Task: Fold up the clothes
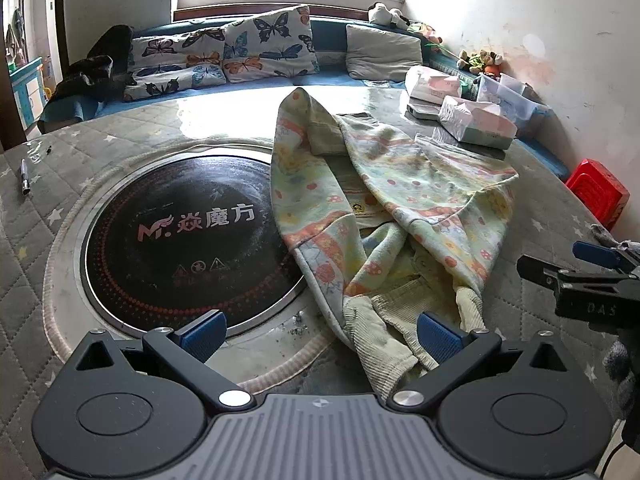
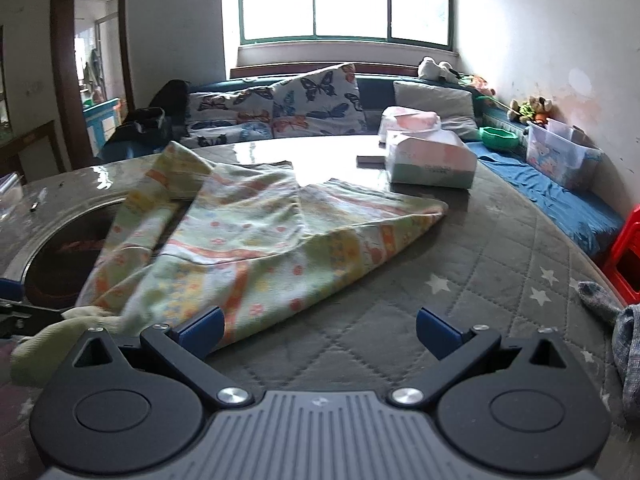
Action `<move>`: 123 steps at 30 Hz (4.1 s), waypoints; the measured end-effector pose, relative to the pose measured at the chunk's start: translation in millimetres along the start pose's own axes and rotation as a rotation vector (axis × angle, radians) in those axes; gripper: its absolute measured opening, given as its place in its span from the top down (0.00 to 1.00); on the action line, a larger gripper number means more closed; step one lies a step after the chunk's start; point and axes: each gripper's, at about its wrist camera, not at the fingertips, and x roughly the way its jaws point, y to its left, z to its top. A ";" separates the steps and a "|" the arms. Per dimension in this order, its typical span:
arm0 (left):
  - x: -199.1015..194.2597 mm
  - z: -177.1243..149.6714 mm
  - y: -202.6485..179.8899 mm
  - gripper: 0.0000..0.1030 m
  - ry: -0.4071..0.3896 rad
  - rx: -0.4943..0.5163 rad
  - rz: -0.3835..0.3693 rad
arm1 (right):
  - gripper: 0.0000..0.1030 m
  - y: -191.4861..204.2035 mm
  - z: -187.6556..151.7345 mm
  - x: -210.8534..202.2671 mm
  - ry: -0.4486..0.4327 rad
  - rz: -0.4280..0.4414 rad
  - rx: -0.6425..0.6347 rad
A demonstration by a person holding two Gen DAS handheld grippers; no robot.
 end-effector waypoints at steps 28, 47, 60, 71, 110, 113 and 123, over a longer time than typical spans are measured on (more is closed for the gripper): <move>-17.9 -25.7 7.6 0.00 -0.012 -0.028 0.018 | 0.00 25.1 -14.7 -26.8 0.011 0.070 -0.024; -28.6 -37.8 -1.9 0.00 -0.011 -0.024 0.026 | 0.00 25.4 -27.1 -36.8 0.032 0.075 -0.018; -31.4 -39.9 -4.1 0.00 -0.009 -0.022 0.039 | 0.00 27.8 -27.1 -42.8 0.018 0.084 -0.019; -31.1 -33.4 -1.5 0.00 -0.011 -0.025 0.038 | 0.00 33.8 -18.3 -38.7 0.014 0.093 -0.038; 44.9 96.2 26.6 0.01 -0.107 -0.023 0.049 | 0.09 37.7 59.9 57.5 0.067 0.141 -0.151; 59.1 110.0 26.6 0.04 -0.113 -0.019 0.039 | 0.11 39.8 66.7 68.8 0.076 0.153 -0.156; 105.2 147.3 34.9 0.15 -0.121 -0.026 -0.035 | 0.23 51.1 88.1 103.6 0.092 0.197 -0.178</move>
